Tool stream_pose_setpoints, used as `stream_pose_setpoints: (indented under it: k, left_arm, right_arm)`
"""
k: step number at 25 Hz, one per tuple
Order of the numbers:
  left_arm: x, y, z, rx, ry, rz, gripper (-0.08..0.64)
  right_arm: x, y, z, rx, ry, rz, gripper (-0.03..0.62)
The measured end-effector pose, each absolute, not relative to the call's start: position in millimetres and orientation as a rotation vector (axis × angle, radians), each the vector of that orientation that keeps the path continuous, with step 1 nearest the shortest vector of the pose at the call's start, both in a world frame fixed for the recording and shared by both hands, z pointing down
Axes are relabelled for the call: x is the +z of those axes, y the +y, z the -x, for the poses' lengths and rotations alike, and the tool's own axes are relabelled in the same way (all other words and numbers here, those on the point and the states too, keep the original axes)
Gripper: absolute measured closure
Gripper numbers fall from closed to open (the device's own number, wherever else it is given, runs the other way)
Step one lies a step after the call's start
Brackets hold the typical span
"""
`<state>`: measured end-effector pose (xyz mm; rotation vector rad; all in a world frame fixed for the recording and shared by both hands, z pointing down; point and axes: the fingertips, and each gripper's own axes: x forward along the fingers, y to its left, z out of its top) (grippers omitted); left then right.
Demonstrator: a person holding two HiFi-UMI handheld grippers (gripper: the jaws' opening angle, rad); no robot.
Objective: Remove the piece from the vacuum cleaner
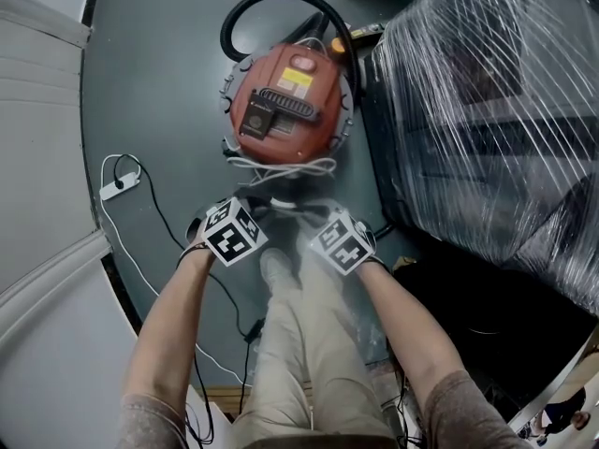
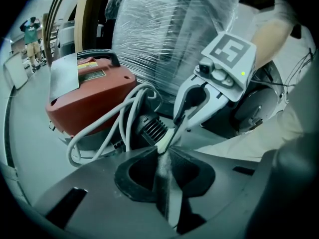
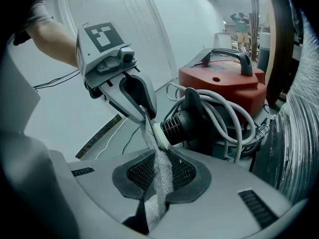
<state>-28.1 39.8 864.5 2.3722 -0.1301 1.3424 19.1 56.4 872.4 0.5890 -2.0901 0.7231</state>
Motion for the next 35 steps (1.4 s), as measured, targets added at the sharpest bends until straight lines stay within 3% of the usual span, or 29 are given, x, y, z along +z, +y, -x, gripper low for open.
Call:
stream_pose_setpoints:
  k: [25,35]
  left_arm:
    - [858.9,96.5,37.5,1.354,-0.094,-2.273,0.511]
    - [742.3,68.0,25.0,1.292,-0.191,-2.302,0.514]
  right_arm:
    - [866.0,111.7,-11.3,0.759,-2.080,-0.445,0.563]
    - [750.3,76.2,-26.1,0.735,-2.099,-0.438,0.560]
